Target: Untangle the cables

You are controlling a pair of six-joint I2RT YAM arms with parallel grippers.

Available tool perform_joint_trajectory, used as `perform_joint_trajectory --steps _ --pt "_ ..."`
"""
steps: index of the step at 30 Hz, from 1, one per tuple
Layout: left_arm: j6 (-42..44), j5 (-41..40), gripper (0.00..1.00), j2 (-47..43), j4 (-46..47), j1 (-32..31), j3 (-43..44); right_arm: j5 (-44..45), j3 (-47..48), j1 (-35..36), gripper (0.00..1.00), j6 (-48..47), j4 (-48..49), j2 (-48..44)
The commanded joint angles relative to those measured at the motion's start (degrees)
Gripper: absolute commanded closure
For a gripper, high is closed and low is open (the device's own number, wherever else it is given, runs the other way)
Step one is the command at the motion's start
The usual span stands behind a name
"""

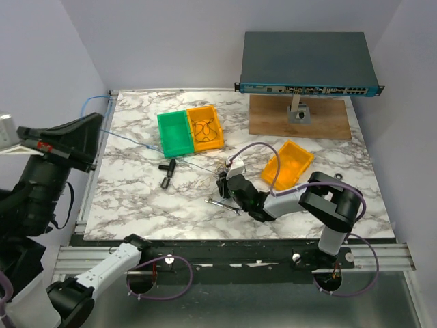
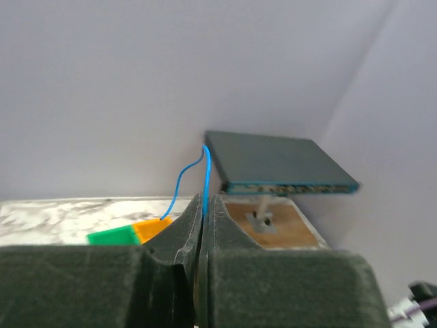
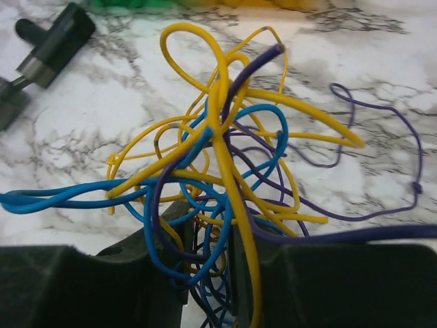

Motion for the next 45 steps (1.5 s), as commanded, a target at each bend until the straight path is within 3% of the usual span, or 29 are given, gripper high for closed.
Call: perform_joint_trajectory --steps 1,7,14,19,22,26,28,32,38,45 --pt "1.9 -25.1 1.00 -5.2 2.1 0.2 -4.6 8.2 -0.9 -2.8 0.69 7.1 -8.1 -2.3" --pt "5.3 -34.8 1.00 -10.8 5.9 0.2 -13.4 6.8 -4.0 -6.8 0.69 12.5 -7.9 -5.5" --pt "1.8 -15.5 0.97 -9.5 5.7 0.2 -28.6 -1.4 -8.9 -6.8 0.73 5.1 2.8 -9.7" --pt "1.4 -14.1 0.97 -4.6 4.8 0.3 -34.8 -2.6 -9.5 -6.7 0.65 4.0 3.7 -10.3" --pt "2.6 -15.8 0.97 -2.8 5.1 0.3 -33.1 -3.6 -10.2 -6.8 0.59 3.4 5.0 -10.8" --pt "4.0 -17.0 0.97 -1.2 5.4 0.3 -27.1 -4.2 -11.0 -6.8 0.35 2.9 6.1 -11.8" --pt "4.6 -16.6 0.97 0.1 5.4 0.3 -23.2 -4.2 -11.6 -6.7 0.29 2.7 6.6 -12.3" --pt "5.0 -13.6 0.98 3.8 6.7 0.4 -16.8 -4.2 -12.5 -6.8 0.26 2.5 8.0 -13.1" --pt "5.0 -9.5 0.98 10.8 13.5 1.1 -13.9 -4.6 -12.7 -6.8 0.26 2.4 9.0 -12.8" --pt "2.2 -2.7 1.00 23.2 17.2 8.3 -9.5 -4.7 -13.5 -6.8 0.25 2.1 9.9 -13.7"
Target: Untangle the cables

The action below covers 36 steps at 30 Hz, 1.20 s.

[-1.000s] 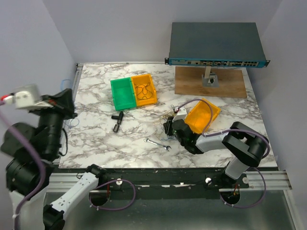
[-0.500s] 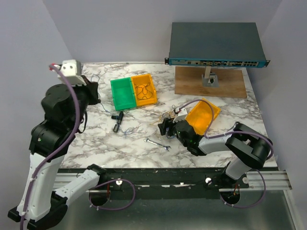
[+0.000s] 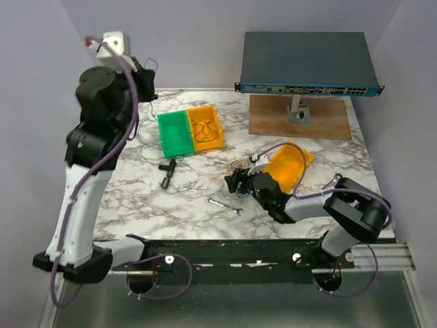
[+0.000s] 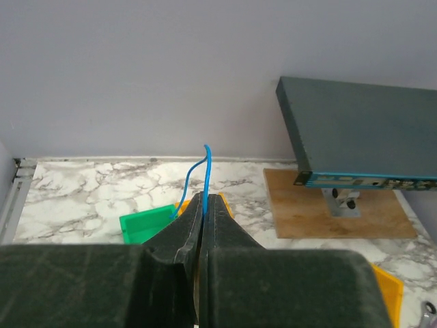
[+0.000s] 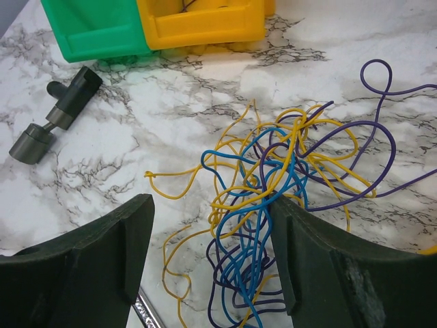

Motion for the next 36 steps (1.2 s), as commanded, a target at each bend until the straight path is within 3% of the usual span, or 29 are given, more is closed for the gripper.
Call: perform_joint_trajectory --steps 1,4,8,17,36 --pt "-3.0 8.5 1.00 7.6 3.4 6.0 1.7 -0.4 -1.2 0.3 0.26 -0.8 2.6 -1.4" --pt "-6.0 13.6 1.00 12.6 2.4 9.1 6.3 0.3 -1.3 0.3 0.25 -1.1 2.6 -1.6" --pt "-5.9 13.9 1.00 15.5 1.4 9.6 10.9 0.7 -1.4 0.2 0.26 -1.3 2.4 -1.9" --pt "-5.4 14.7 1.00 19.0 3.2 10.1 11.2 -0.1 -1.6 0.3 0.26 -1.5 3.3 -1.9" --pt "-4.9 12.4 1.00 21.8 9.9 11.5 -9.2 0.0 -1.7 0.2 0.26 -1.8 3.3 -1.9"
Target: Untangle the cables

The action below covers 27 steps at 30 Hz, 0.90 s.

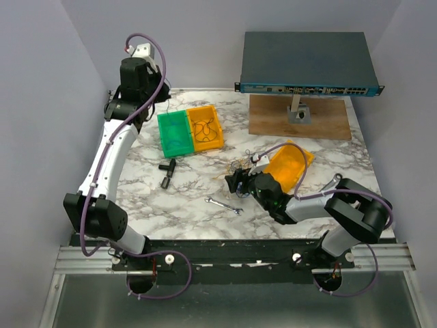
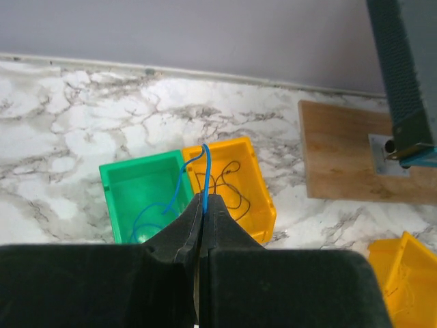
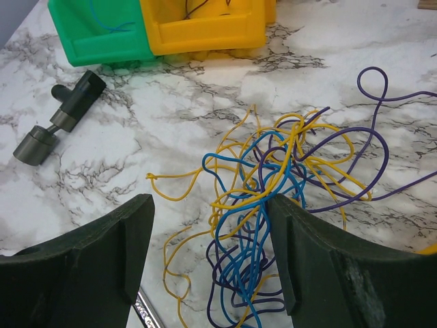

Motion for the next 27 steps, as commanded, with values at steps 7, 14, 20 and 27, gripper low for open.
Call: perform_joint_trajectory --steps 7,14,20,27 --pt "-0.1 -4.8 1.00 9.5 0.9 -0.3 -3.4 0.7 -1.1 0.3 0.26 -0.8 1.9 -1.4" --pt "4.0 -12.3 1.00 17.1 -2.6 -2.3 -1.7 0.9 -1.7 0.2 0.26 -0.8 2.1 -2.2" --pt "6.7 -10.9 1.00 29.2 -17.0 -3.2 11.3 0.7 -1.7 0.2 0.26 -0.5 2.1 -2.1" --pt "5.4 -6.9 0.78 38.1 -28.2 -3.1 22.0 0.8 -1.8 0.3 0.26 -0.3 2.2 -2.3"
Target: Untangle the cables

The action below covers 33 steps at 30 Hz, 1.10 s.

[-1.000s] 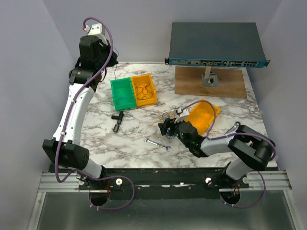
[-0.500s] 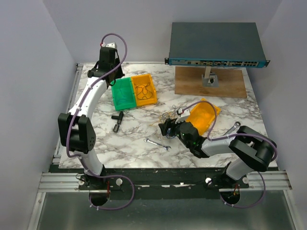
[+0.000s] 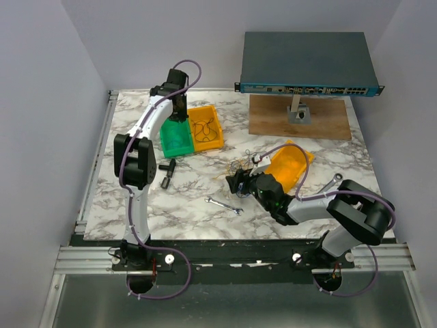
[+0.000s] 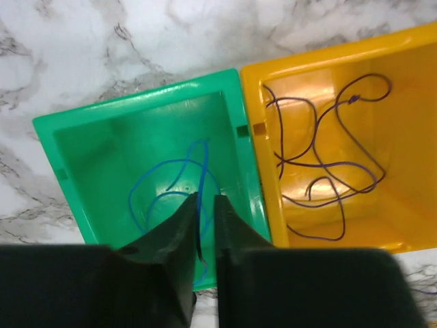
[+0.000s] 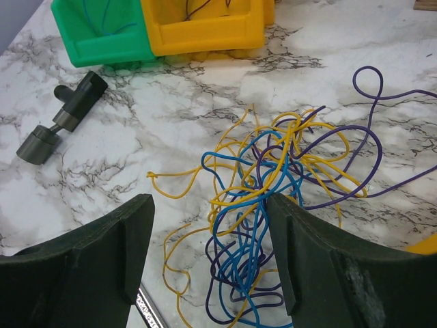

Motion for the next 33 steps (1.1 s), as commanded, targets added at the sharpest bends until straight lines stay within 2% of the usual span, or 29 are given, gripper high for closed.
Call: perform_joint_trajectory --steps 1,2,5,6,11,13,16,20,24,30,33 --pt "-0.1 2.4 0.73 1.0 -10.0 0.2 3.3 0.9 -0.8 0.3 0.26 -0.3 2.0 -1.2" --pt "-0.5 2.2 0.70 0.4 -10.0 0.2 3.1 1.0 -0.9 0.3 0.26 -0.3 2.0 -1.3" --pt "-1.5 1.6 0.42 -2.6 -10.0 0.1 2.5 1.2 -0.9 0.2 0.26 -0.3 2.0 -1.2" --pt "-1.7 1.6 0.38 -3.9 -10.0 0.1 2.1 1.2 -0.9 0.3 0.26 -0.4 2.0 -1.3" --pt "-3.4 5.5 0.28 -14.1 -8.7 -0.9 -2.9 2.5 -0.7 0.2 0.26 -1.2 1.4 -1.7" --pt "-4.4 7.2 0.25 -20.4 -5.0 -3.0 -9.8 4.0 -0.3 0.3 0.26 -1.4 -0.6 -2.6" --pt "-6.5 10.8 0.19 -32.2 5.3 -7.4 -25.2 8.2 0.2 0.2 0.26 -0.8 -2.8 -3.3" --pt "-10.9 14.4 0.18 -43.0 21.1 -11.5 -43.9 9.3 1.2 -0.2 0.28 2.5 -8.0 -4.2" --pt "-13.5 20.4 0.23 -47.0 34.7 -13.8 -57.8 2.4 0.5 -3.2 0.32 4.5 -10.1 -7.8" --pt "-9.0 21.4 0.28 -44.0 38.3 -18.2 -62.4 -8.1 2.3 -6.4 0.36 5.2 -23.1 -16.7" --pt "-6.9 22.6 0.30 -42.0 39.3 -19.8 -62.9 -16.5 2.5 -6.4 0.37 4.4 -29.3 -19.5"
